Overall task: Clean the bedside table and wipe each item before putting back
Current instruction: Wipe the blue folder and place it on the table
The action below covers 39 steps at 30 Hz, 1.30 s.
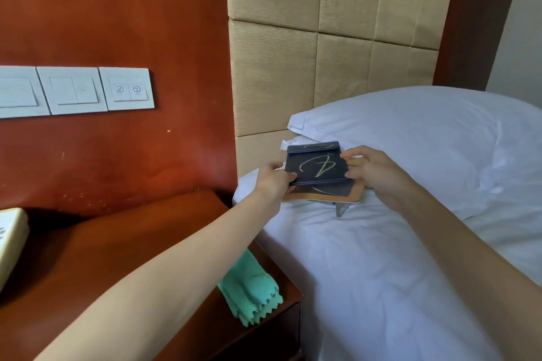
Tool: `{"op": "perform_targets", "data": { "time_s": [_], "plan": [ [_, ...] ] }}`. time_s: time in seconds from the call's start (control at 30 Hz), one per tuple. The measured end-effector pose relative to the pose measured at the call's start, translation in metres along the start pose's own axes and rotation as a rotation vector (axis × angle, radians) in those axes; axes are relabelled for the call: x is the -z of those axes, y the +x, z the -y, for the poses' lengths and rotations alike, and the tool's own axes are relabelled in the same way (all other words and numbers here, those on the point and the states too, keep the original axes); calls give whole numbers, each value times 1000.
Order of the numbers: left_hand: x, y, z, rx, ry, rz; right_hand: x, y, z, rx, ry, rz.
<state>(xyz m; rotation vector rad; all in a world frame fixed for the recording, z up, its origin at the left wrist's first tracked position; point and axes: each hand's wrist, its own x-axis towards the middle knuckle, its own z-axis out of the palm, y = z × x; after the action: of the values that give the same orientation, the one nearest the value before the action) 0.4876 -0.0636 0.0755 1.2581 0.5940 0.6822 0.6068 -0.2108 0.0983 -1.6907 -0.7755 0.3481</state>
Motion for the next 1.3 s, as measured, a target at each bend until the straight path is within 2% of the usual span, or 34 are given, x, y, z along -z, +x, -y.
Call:
{"op": "perform_targets", "data": {
  "time_s": [0.13,0.4,0.57,0.67,0.83,1.03,1.2,1.3],
  "plan": [
    [35,-16,-9,-34,-58,-33,-27,-18,13,107,134,49],
    [136,-83,-26,-114,70,-65,-122,-61,23,263,264,169],
    [209,-121,-25,-274,202,-182,-181,-89,21,240,337,270],
    [250,-137,-22,-346,303,-301,-211,-109,19,191,395,398],
    [305,-156,-10,-384,505,-392,-248,-140,21,227,309,509],
    [337,-173,6,-488,498,-518,-278,-170,25,327,242,544],
    [338,-179,12,-562,503,-626,-295,-180,20,304,242,531],
    [344,-182,15,-596,595,-657,-297,-182,17,297,261,568]
  ]
}}
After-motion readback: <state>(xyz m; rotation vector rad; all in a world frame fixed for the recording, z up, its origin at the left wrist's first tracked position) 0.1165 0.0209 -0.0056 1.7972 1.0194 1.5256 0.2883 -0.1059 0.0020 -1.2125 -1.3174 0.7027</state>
